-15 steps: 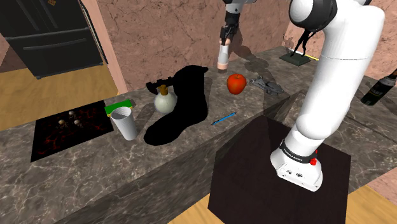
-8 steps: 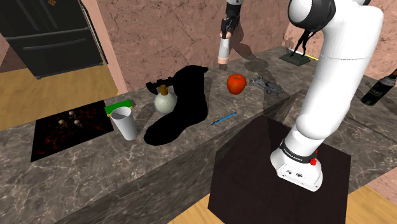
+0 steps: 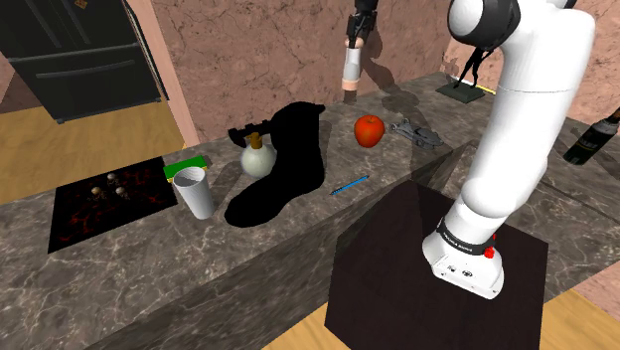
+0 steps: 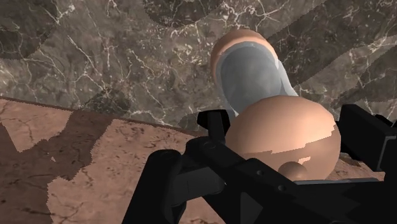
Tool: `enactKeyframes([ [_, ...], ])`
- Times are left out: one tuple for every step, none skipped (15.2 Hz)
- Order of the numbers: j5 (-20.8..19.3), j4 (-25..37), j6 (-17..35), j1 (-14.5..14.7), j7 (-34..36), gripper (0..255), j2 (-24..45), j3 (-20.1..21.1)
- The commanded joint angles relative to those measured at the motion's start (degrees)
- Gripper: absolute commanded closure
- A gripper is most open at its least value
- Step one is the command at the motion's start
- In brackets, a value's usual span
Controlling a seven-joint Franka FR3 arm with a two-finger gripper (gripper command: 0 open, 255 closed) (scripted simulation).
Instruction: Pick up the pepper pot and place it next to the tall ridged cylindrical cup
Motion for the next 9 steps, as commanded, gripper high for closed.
enactKeyframes([
  [0.24, 2.49, -1.9, -0.23, 0.07, 255, 0.65, -0.02],
  [0.35, 3.68, -2.81, -0.37, 0.08, 255, 0.94, -0.04],
  [0.48, 4.9, -3.73, -0.52, 0.08, 255, 1.26, -0.06],
  [0.62, 6.16, -4.68, -0.69, 0.07, 255, 1.6, -0.08],
  [0.78, 7.48, -5.64, -0.87, 0.07, 255, 1.97, -0.1],
  [0.95, 8.84, -6.62, -1.06, 0.06, 255, 2.38, -0.12],
  [1.13, 10.25, -7.62, -1.27, 0.06, 255, 2.81, -0.14],
  [1.33, 11.73, -8.65, -1.5, 0.05, 255, 3.28, -0.16],
  [1.56, 13.27, -9.71, -1.76, 0.04, 255, 3.8, -0.18],
])
